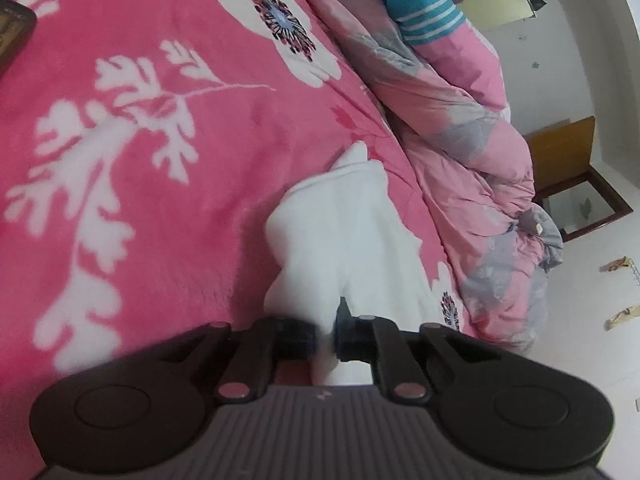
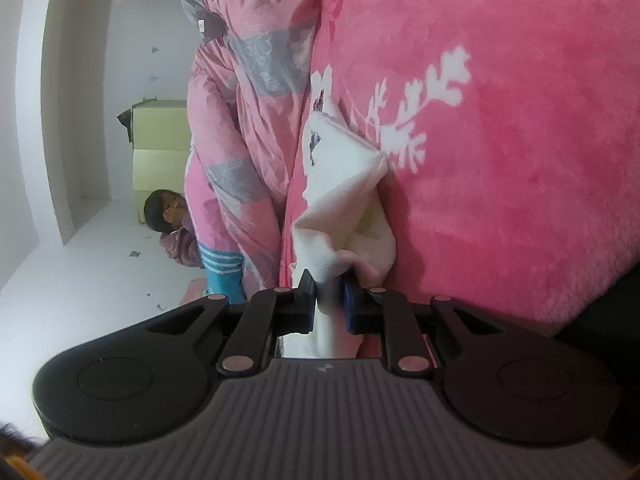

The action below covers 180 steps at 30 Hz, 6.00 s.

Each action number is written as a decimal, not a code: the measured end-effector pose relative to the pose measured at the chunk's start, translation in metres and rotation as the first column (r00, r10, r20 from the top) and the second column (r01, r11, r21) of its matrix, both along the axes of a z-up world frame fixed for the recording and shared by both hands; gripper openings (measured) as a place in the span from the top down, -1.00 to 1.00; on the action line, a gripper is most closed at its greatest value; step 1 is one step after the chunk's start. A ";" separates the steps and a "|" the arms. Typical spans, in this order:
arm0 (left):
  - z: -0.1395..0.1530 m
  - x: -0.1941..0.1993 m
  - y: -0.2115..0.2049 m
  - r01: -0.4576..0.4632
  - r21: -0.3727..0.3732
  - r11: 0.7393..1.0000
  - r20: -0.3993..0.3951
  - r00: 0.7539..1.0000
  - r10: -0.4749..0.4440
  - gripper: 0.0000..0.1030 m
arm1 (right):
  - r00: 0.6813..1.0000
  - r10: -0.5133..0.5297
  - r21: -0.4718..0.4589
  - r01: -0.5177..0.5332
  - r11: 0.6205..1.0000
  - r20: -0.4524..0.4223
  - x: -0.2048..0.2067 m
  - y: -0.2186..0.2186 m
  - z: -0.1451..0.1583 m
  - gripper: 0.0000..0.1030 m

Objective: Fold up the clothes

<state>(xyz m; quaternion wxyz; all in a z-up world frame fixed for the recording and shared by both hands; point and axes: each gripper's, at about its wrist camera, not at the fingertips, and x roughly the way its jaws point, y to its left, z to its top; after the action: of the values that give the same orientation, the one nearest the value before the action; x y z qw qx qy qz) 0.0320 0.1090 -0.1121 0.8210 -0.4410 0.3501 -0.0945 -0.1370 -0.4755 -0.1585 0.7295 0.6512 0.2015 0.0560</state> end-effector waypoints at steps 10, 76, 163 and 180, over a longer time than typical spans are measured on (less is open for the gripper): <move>0.060 -0.087 0.002 0.018 0.094 0.995 0.123 0.992 -0.029 0.88 | 0.996 0.034 -0.099 -0.026 0.995 0.080 -0.009 -0.009 0.036 0.83; 0.062 0.082 -0.061 0.250 0.689 0.680 0.025 0.930 -0.367 -0.02 | 0.879 0.413 -0.907 -0.354 0.228 -0.239 0.203 0.042 0.087 0.76; 0.055 0.127 -0.045 0.192 0.679 0.708 -0.037 0.973 -0.228 -0.07 | 0.918 0.322 -0.909 -0.321 0.265 -0.231 0.238 0.012 0.070 0.49; 0.122 -0.053 -0.077 0.275 0.649 0.710 0.088 0.899 -0.429 -0.41 | 0.978 0.206 -0.877 -0.071 0.475 0.033 0.038 0.006 0.179 0.58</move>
<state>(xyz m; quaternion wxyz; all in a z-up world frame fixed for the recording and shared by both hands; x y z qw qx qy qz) -0.0212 0.0319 0.0098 0.9210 -0.0560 0.3406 -0.1806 -0.0989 -0.4693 0.0203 0.9629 0.1687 0.2048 0.0487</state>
